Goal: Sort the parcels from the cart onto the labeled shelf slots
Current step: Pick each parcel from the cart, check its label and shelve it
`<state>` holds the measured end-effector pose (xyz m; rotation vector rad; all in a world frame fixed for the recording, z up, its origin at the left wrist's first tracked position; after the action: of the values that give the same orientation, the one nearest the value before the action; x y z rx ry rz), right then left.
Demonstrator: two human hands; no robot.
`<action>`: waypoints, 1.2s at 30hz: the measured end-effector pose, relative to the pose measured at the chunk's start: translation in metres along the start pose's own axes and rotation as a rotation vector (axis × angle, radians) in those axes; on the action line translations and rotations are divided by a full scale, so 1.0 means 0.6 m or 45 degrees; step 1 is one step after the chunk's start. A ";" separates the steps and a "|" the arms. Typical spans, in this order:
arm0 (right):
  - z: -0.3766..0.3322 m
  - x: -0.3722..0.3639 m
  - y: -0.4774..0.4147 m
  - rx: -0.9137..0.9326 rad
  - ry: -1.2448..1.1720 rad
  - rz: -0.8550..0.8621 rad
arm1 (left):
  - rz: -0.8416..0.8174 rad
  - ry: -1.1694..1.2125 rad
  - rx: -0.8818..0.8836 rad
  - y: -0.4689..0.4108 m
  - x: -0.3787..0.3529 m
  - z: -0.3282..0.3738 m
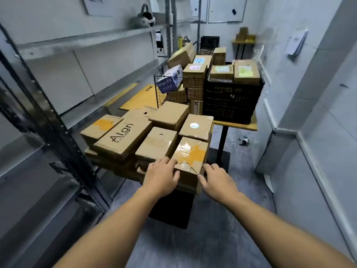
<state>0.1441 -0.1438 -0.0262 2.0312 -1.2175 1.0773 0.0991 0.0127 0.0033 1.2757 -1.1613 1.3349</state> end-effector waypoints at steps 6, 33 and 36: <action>0.018 -0.058 -0.054 -0.196 -0.280 0.067 | 0.029 0.075 0.004 -0.045 -0.069 -0.017; 0.128 0.025 0.020 -0.109 -1.099 0.410 | 0.481 1.086 0.356 0.013 -0.020 0.029; 0.133 0.033 0.030 -0.077 -1.153 0.388 | 0.369 1.224 0.367 0.012 -0.032 0.045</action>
<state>0.1625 -0.2218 -0.0517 2.4068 -2.0015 0.1641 0.0961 -0.0150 -0.0160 0.4865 -0.4759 2.0517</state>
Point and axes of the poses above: each hand's wrist, its own y-axis away from the middle knuckle, its own x-axis out of the back of the hand, z = x × y, the point moved 10 cm from there along -y, towards the middle knuckle, and after that the axes turned 13 degrees about -y, right-handed, at the moved point
